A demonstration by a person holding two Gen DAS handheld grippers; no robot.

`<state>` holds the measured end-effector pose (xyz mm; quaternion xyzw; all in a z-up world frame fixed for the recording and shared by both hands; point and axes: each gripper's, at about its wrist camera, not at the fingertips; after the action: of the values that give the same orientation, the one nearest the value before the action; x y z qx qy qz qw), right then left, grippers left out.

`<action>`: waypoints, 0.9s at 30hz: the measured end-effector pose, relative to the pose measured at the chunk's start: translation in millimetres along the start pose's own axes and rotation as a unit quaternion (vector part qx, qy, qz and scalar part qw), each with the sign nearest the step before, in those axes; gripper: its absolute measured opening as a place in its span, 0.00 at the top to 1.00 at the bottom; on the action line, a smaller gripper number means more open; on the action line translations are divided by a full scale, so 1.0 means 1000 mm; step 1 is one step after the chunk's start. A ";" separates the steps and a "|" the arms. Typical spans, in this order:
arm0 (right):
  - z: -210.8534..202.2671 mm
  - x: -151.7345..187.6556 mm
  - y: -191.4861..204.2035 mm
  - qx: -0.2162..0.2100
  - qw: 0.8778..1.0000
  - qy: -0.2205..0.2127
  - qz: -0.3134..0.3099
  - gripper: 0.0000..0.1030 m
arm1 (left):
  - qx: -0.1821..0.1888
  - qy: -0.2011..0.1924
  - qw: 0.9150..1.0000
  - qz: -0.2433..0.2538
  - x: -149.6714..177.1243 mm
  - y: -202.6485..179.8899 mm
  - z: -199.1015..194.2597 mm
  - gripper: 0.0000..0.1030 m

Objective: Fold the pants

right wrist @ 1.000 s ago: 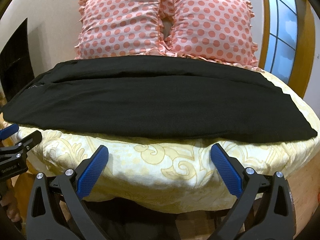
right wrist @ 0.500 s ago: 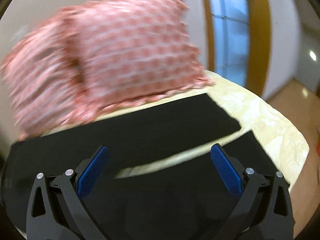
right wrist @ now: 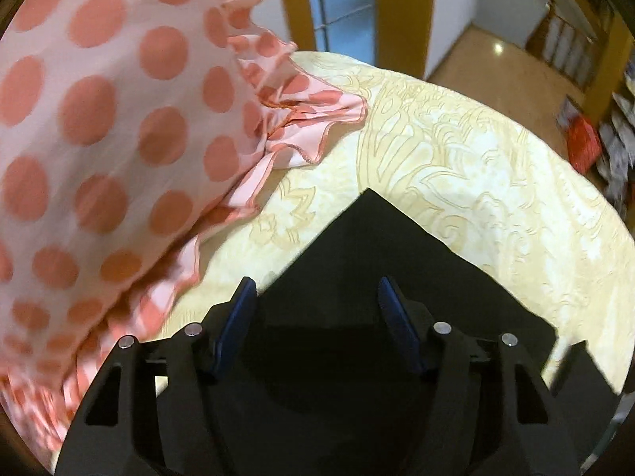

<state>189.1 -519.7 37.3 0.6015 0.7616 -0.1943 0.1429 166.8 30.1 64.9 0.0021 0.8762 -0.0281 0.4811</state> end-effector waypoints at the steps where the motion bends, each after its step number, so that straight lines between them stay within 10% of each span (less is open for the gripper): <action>1: 0.001 -0.001 0.003 0.006 1.000 -0.004 0.001 0.36 | 0.001 0.004 1.000 -0.001 0.001 0.001 0.003 0.02; 5: 0.009 -0.006 0.019 0.058 0.997 -0.023 -0.033 0.37 | 0.015 0.016 1.000 -0.012 0.002 0.004 0.009 0.02; 10: 0.007 0.004 0.002 0.033 0.997 -0.054 -0.033 0.73 | 0.023 0.017 0.999 -0.021 0.001 0.007 0.010 0.02; 16: 0.002 0.006 -0.036 -0.076 0.996 -0.045 -0.008 0.94 | 0.024 0.014 0.999 -0.024 0.001 0.008 0.008 0.02; 27: -0.086 0.078 -0.141 -0.248 0.962 -0.118 0.003 0.96 | 0.023 -0.004 0.999 -0.031 0.003 0.012 -0.020 0.02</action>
<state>35.5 -440.2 95.4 0.5219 0.7620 -0.0690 0.3771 148.8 43.2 72.8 -0.0144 0.8731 -0.0636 0.4831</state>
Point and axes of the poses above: each gripper's, at about its wrist camera, not at the fingertips, and z roughly the way its jaws point, y to its left, x to its underside, and after that the axes turned 8 degrees about x, right-handed
